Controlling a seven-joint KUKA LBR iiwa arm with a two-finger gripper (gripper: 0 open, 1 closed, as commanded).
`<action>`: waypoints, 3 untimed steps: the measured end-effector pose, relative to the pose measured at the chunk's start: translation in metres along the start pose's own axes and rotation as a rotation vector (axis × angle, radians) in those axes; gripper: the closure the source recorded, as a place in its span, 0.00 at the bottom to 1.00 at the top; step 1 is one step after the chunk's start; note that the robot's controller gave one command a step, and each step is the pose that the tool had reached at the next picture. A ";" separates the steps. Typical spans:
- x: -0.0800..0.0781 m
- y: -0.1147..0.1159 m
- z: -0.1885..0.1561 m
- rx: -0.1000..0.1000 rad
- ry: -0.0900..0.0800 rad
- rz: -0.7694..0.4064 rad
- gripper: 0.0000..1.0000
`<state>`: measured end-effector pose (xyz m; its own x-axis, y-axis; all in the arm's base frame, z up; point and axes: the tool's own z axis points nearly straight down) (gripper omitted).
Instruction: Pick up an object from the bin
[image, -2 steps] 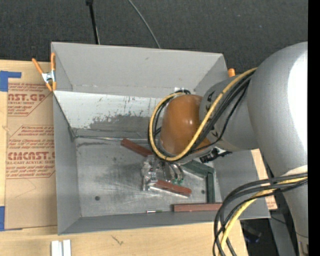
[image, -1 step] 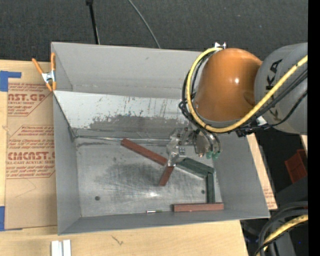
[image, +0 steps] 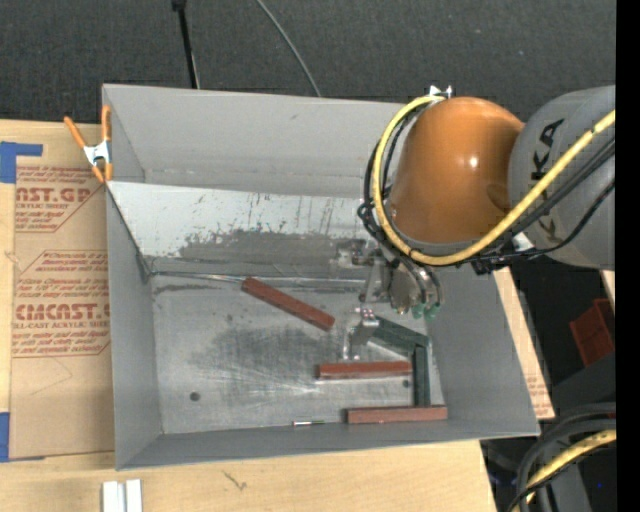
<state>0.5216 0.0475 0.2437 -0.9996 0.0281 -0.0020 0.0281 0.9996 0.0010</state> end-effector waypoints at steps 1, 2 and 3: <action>0.000 0.000 0.000 0.000 0.000 0.000 0.00; -0.002 -0.019 0.060 0.000 -0.005 -0.040 0.00; -0.005 -0.038 0.134 0.001 0.001 -0.139 0.00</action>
Offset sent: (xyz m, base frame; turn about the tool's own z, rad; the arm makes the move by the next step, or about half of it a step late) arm 0.0008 -0.0552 -0.1735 -0.1079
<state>0.5259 0.0097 0.1097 -0.9939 -0.1103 -0.0008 -0.1103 0.9939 0.0001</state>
